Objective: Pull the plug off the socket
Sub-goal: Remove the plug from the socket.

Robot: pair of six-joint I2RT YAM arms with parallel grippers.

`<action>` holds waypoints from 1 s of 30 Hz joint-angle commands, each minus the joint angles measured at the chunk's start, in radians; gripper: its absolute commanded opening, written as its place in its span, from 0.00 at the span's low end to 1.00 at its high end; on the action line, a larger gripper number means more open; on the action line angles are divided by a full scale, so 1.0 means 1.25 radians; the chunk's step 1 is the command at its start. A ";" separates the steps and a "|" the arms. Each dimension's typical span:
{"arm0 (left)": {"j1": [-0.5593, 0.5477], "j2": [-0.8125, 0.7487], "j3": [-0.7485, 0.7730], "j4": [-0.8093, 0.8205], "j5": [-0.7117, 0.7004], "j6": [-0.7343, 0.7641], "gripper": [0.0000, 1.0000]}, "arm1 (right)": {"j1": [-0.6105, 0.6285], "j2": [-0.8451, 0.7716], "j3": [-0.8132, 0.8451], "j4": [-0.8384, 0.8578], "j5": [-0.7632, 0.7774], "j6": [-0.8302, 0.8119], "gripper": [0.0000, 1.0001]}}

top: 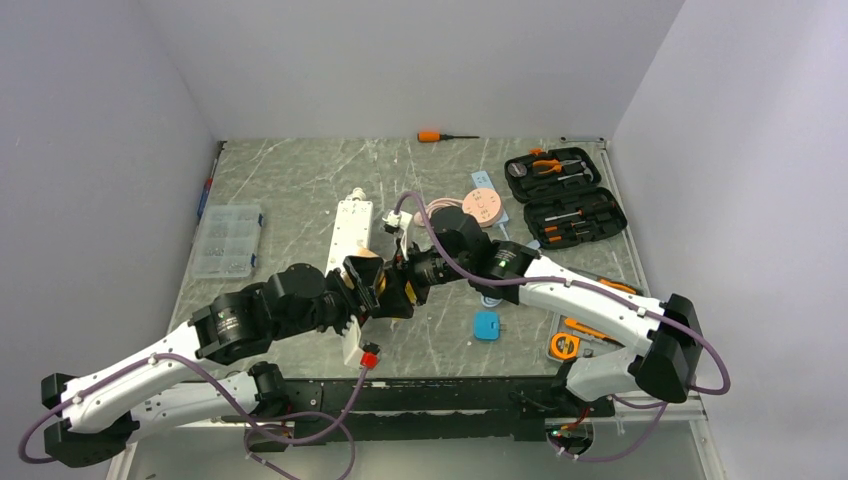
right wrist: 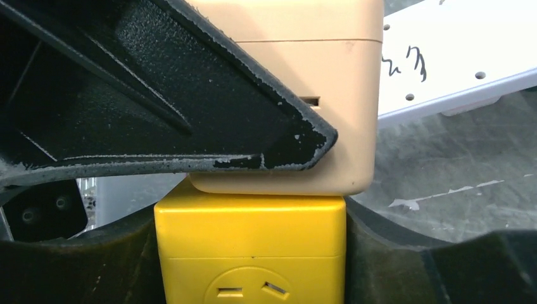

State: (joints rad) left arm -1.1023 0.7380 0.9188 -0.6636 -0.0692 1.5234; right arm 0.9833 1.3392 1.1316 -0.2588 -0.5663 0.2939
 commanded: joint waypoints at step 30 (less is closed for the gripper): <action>0.034 0.031 0.011 0.037 -0.102 0.072 0.00 | 0.006 -0.244 -0.165 -0.096 0.077 0.115 0.00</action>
State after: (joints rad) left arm -1.1194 0.8036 0.9138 -0.5636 0.0277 1.5669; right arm 0.9928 1.1156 0.9527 -0.2390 -0.4500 0.3485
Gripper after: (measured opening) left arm 0.646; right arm 0.643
